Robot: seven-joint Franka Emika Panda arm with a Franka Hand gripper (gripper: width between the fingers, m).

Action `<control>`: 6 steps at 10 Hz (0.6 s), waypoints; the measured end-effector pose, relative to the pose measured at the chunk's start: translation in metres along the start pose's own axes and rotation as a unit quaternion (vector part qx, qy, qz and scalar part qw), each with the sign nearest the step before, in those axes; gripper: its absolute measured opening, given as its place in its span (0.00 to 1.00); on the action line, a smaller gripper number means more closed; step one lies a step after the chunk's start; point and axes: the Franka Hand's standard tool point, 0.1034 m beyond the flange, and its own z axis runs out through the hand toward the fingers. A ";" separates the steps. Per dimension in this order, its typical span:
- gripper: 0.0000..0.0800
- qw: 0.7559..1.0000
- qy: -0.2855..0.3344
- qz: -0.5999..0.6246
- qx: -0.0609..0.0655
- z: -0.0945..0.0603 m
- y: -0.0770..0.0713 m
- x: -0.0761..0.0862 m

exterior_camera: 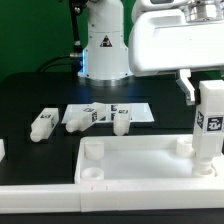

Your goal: Assemble desk

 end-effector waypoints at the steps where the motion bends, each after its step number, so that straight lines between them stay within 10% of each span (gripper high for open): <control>1: 0.36 1.000 -0.001 -0.001 0.000 0.002 -0.001 -0.002; 6: 0.36 1.000 -0.005 -0.003 -0.001 0.016 -0.001 -0.013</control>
Offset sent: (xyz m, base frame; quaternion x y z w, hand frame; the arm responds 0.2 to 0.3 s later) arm 0.0024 -0.0043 -0.0103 -0.0196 0.0068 -0.0093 0.9997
